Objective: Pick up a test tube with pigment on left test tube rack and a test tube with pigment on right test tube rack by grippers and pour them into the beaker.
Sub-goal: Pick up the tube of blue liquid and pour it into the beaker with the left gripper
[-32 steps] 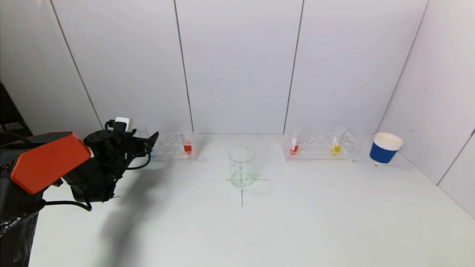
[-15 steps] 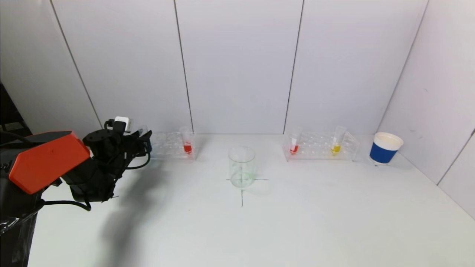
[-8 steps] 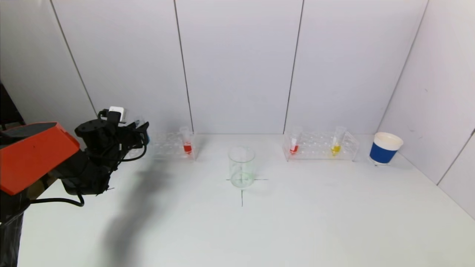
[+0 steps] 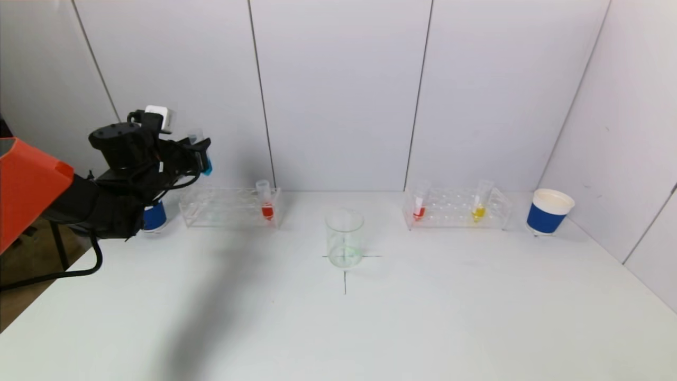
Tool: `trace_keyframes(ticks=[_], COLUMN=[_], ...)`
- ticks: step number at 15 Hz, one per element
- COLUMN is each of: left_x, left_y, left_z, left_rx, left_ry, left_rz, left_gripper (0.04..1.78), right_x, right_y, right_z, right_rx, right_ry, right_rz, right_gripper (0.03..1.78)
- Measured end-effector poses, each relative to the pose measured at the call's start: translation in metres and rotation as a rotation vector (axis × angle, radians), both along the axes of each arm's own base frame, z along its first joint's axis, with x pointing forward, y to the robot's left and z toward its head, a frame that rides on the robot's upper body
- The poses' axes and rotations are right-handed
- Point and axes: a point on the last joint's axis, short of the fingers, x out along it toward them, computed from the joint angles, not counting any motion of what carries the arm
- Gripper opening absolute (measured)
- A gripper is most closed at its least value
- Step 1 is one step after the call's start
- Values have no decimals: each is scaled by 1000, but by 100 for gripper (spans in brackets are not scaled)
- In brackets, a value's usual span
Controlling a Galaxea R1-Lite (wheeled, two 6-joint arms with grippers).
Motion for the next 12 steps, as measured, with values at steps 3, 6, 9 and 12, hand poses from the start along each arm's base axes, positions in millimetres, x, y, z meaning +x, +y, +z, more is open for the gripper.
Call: trace_keyframes(ticks=[3,6,9,12], left_x=[4,7,6,2], left_y=[-17,-45,-78,-103], left_z=[36,60,72,75], left_rx=[11,27,94,163], left_ry=[-34,-15,-26,-52], left_rz=[-40,-117,-262,-417], left_gripper=[45,45,45,45], right_x=[0,0,0,0], right_y=[0,0,0,0], right_z=[0,0,0,0], right_rx=[0,0,0,0], right_ry=[0,0,0,0], right_rz=[0,0,0,0], right_gripper=[177,177,177,177])
